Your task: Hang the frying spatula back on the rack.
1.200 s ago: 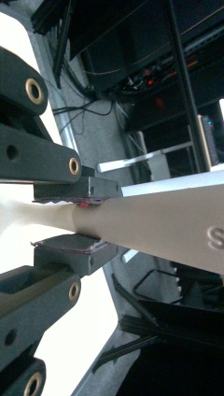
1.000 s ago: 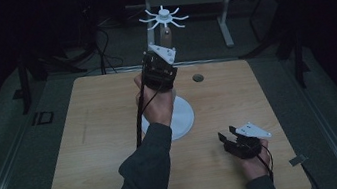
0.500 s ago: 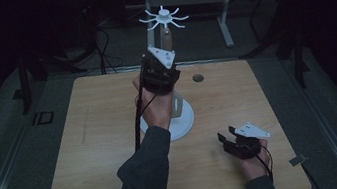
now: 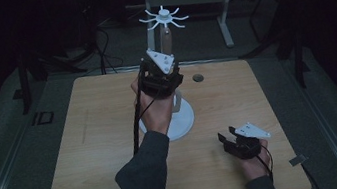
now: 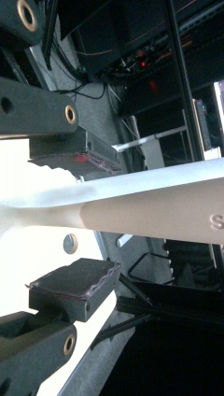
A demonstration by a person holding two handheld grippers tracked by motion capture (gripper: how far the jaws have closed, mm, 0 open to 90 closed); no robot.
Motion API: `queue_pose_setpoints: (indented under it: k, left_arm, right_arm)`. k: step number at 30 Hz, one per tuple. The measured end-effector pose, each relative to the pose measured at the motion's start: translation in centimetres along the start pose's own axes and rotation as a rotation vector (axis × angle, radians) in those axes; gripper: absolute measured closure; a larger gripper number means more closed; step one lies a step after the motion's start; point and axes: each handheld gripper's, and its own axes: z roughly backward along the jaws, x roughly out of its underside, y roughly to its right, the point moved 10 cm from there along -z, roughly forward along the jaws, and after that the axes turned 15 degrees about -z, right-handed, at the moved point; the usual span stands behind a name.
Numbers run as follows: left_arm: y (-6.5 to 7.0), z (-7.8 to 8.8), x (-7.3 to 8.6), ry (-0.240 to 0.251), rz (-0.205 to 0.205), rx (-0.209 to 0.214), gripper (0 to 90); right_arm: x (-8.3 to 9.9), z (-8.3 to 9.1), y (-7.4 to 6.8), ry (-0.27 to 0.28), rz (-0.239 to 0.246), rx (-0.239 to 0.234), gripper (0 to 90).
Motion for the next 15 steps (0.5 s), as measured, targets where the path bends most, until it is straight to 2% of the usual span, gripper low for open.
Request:
queue_pose_setpoints:
  k: [15]
  left_arm:
    - [-0.24, 0.64, 0.9, -0.001, 0.024, 0.04, 44.1]
  right_arm:
    - [0.1, -0.06, -0.07, -0.002, 0.004, 0.0, 46.9]
